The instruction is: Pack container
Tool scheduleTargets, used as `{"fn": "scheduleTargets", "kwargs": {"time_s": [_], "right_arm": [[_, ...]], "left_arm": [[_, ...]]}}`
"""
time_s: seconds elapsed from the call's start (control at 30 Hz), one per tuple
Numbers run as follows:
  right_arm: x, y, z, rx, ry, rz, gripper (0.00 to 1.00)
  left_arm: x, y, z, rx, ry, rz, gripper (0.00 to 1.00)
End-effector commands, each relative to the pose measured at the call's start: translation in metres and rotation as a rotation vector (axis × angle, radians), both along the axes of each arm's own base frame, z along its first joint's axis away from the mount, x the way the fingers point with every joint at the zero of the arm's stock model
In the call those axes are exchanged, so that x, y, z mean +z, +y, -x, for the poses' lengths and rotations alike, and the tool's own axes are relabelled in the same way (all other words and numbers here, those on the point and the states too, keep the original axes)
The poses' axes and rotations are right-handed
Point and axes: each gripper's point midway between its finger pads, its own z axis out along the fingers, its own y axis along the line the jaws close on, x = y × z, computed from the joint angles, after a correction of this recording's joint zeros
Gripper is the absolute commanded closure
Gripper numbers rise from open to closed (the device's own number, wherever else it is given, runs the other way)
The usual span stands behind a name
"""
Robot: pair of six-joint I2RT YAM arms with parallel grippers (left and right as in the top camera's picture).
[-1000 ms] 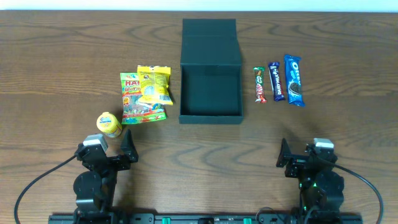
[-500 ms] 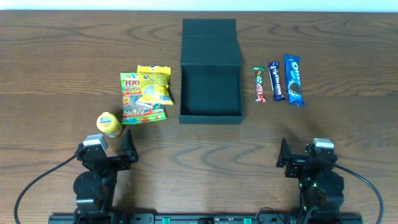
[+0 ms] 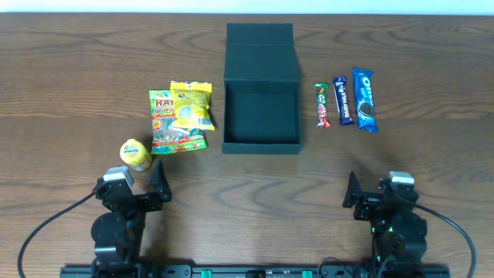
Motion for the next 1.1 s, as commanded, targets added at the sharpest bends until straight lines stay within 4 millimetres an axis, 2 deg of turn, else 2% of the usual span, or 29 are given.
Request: {"fn": "scheduleTargets", "kwargs": {"time_s": [0.0,0.13,0.27,0.33,0.4,0.43,0.53,0.6,0.77,0.8,0.87,1.07], "right_arm": [[0.001,-0.001,0.000,-0.010,-0.007,-0.004,0.01],[0.000,-0.001,0.000,-0.010,-0.007,-0.004,0.01],[0.000,-0.001,0.000,-0.010,-0.007,-0.004,0.01],[0.000,-0.001,0.000,-0.010,-0.007,-0.004,0.01],[0.001,-0.001,0.000,-0.010,-0.007,-0.004,0.01],[0.000,-0.001,0.000,-0.010,-0.007,-0.004,0.01],[0.001,-0.001,0.000,-0.010,-0.007,-0.004,0.01],[0.001,-0.001,0.000,-0.010,-0.007,-0.004,0.01],[0.001,-0.001,0.000,-0.010,-0.007,-0.004,0.01],[0.001,-0.001,0.000,-0.010,-0.007,-0.004,0.01],[0.000,-0.001,0.000,-0.010,-0.007,-0.004,0.01],[0.001,-0.001,0.000,-0.010,-0.007,-0.004,0.01]], "left_arm": [[-0.012,-0.002,0.000,0.000,0.026,0.042,0.05],[-0.012,-0.010,0.000,-0.018,0.029,0.154,0.05],[0.008,-0.040,0.002,-0.214,-0.038,0.122,0.04],[0.022,-0.033,0.002,-0.182,-0.058,0.089,0.04],[0.039,-0.018,0.001,-0.098,-0.062,0.056,0.04],[0.055,-0.012,-0.001,-0.074,-0.060,0.000,0.04],[0.078,-0.012,-0.013,-0.091,0.004,-0.075,0.04],[0.082,-0.011,-0.028,-0.103,0.096,-0.094,0.04],[0.075,-0.010,-0.076,-0.120,0.319,-0.089,0.04],[0.065,-0.010,-0.094,-0.128,0.401,-0.088,0.04],[0.051,-0.012,-0.113,-0.145,0.492,-0.090,0.04],[0.003,-0.016,-0.157,-0.165,0.606,-0.089,0.05]]}}
